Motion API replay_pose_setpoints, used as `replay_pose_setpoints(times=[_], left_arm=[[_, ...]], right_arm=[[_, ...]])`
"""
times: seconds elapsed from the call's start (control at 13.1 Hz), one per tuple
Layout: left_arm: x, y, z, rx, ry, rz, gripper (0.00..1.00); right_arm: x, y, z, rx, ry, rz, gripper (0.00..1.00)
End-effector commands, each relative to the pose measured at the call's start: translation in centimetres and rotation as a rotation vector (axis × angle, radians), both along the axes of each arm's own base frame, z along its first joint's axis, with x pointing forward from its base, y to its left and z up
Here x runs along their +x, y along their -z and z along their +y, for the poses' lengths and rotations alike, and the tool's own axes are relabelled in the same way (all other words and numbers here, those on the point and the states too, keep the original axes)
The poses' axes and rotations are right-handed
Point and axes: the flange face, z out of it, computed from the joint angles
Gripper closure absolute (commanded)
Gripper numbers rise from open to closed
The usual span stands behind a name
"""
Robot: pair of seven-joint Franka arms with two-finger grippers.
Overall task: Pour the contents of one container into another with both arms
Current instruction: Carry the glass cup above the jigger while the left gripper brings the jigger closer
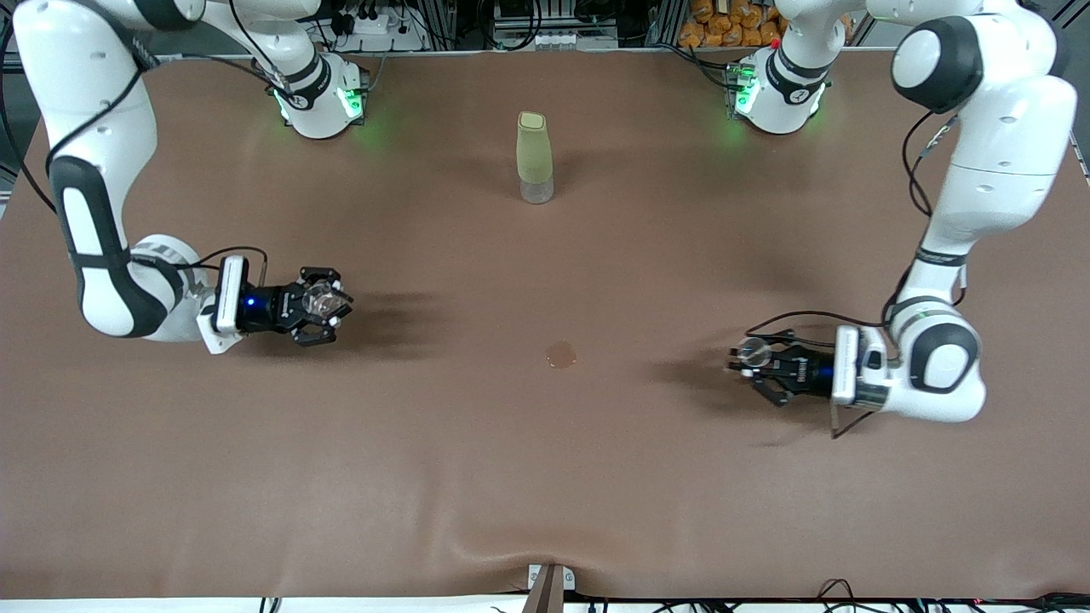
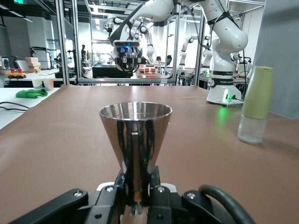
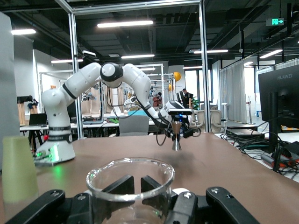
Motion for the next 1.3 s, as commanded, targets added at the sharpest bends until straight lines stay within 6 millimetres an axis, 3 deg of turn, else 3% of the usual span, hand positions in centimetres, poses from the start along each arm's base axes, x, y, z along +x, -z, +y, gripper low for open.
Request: replay_pose_setpoints(times=[0.0, 0.3, 0.61, 0.69, 0.91, 1.22], left_arm=[[0.6, -1.1, -4.9, -0.009, -0.044, 0.016, 1.0], [0.1, -1.3, -11.9, -0.033, -0.065, 0.016, 1.0], [-0.4, -1.8, -17.1, -0.062, -0.107, 0.024, 1.0], [0.1, -2.4, -17.3, -0.051, -0.118, 0.002, 1.0], [-0.6, -3.1, -21.3, -0.014, -0.117, 0.0, 1.0], [-1.1, -4.5, -23.8, -0.05, -0.144, 0.023, 1.0]], right_arm=[[-1.9, -5.3, 0.5, -0.012, 0.053, 0.045, 1.0], [-2.9, -10.2, 1.3, -0.029, 0.062, 0.078, 1.0], [-3.7, -11.4, 3.5, -0.011, 0.085, 0.087, 1.0], [-3.9, -11.6, 3.7, -0.023, 0.098, 0.09, 1.0], [-4.1, -12.4, 6.4, -0.005, 0.11, 0.101, 1.0], [-4.4, -12.2, 12.3, 0.017, 0.145, 0.124, 1.0]])
